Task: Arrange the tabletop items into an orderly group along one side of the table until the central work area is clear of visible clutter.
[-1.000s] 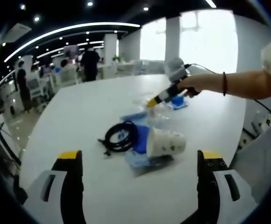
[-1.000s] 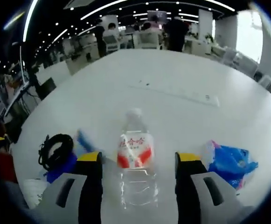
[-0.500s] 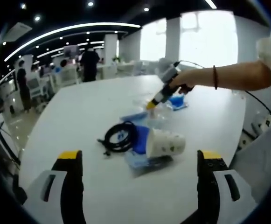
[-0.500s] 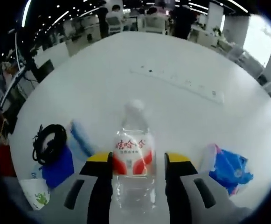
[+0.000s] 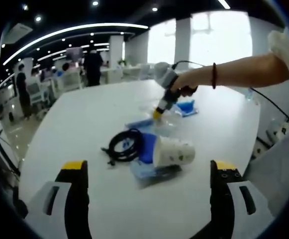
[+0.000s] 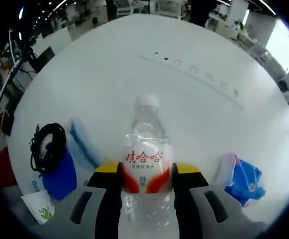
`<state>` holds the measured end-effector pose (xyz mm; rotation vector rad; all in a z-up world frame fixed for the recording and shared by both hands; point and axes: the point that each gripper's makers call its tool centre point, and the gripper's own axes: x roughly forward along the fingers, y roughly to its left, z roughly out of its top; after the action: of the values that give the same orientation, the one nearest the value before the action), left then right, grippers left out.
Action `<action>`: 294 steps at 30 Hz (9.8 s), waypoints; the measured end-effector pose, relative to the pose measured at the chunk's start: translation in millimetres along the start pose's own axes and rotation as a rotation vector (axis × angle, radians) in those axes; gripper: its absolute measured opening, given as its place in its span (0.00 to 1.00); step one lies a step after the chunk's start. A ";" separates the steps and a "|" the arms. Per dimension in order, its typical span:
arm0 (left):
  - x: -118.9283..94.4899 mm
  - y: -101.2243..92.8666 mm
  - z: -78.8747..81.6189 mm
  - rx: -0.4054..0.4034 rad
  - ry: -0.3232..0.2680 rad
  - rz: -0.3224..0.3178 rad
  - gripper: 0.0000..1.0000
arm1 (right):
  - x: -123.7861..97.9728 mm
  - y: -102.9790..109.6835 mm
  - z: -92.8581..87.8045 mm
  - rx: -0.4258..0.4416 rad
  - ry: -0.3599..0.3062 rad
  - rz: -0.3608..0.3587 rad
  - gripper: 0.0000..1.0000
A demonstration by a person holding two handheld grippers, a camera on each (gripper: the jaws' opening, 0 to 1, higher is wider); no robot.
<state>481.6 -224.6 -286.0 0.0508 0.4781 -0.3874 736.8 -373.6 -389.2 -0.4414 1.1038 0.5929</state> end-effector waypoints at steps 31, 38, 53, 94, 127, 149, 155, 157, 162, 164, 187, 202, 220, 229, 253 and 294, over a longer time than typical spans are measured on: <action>-1.4 3.6 -0.6 0.001 0.007 0.011 0.98 | -11.5 -8.6 12.6 0.087 -0.116 -0.045 0.33; 0.0 2.0 0.0 0.003 0.005 0.005 0.97 | -33.1 -5.1 28.6 0.070 -0.247 -0.039 0.34; -1.2 1.4 4.8 -0.024 -0.022 -0.007 0.96 | -78.7 28.1 42.1 0.026 -0.505 -0.005 0.34; -7.3 -0.2 92.9 -0.380 -0.285 -0.161 0.85 | -180.5 191.6 -2.7 -0.349 -0.904 0.192 0.34; -28.6 -31.3 109.7 -0.364 -0.368 -0.344 0.46 | -245.3 250.5 -20.2 -0.460 -1.037 0.209 0.35; -35.3 -45.7 115.4 -0.234 -0.353 -0.383 0.37 | -251.6 252.2 -21.5 -0.500 -1.049 0.156 0.38; -39.3 -43.6 119.6 -0.219 -0.357 -0.457 0.37 | -259.6 253.6 -19.7 -0.521 -1.065 0.196 0.39; -40.8 -43.8 120.3 -0.194 -0.353 -0.482 0.37 | -261.2 255.0 -20.3 -0.527 -1.068 0.224 0.39; -43.1 -49.7 119.2 -0.121 -0.345 -0.522 0.36 | -259.7 257.9 -23.9 -0.513 -1.045 0.267 0.40; -43.9 -51.2 118.8 -0.106 -0.344 -0.534 0.36 | -259.3 258.5 -25.5 -0.518 -1.040 0.279 0.40; -83.5 -98.3 125.8 0.039 -0.330 -0.883 0.36 | -275.2 279.6 -61.1 -0.323 -0.898 0.826 0.46; -100.0 -104.6 129.8 0.028 -0.349 -0.965 0.36 | -291.5 289.1 -74.2 -0.334 -0.911 0.888 0.40; -74.5 -91.9 142.1 -0.074 -0.342 -0.811 0.51 | -293.2 260.5 -44.3 -0.180 -1.043 0.745 0.37; -64.1 -76.2 154.4 -0.134 -0.384 -0.614 0.59 | -288.6 243.1 -30.9 -0.210 -1.084 0.549 0.37; -58.0 -42.3 160.5 -0.176 -0.381 -0.037 0.56 | -284.7 237.6 0.0 -0.255 -1.157 0.189 0.38; -78.5 -44.5 152.7 -0.102 -0.356 0.069 0.38 | -294.0 263.4 -9.7 -0.252 -1.142 0.196 0.40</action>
<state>467.8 -259.2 -112.5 -0.0997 0.1430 -0.2959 465.4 -243.7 -133.4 -0.1421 -0.0261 0.9836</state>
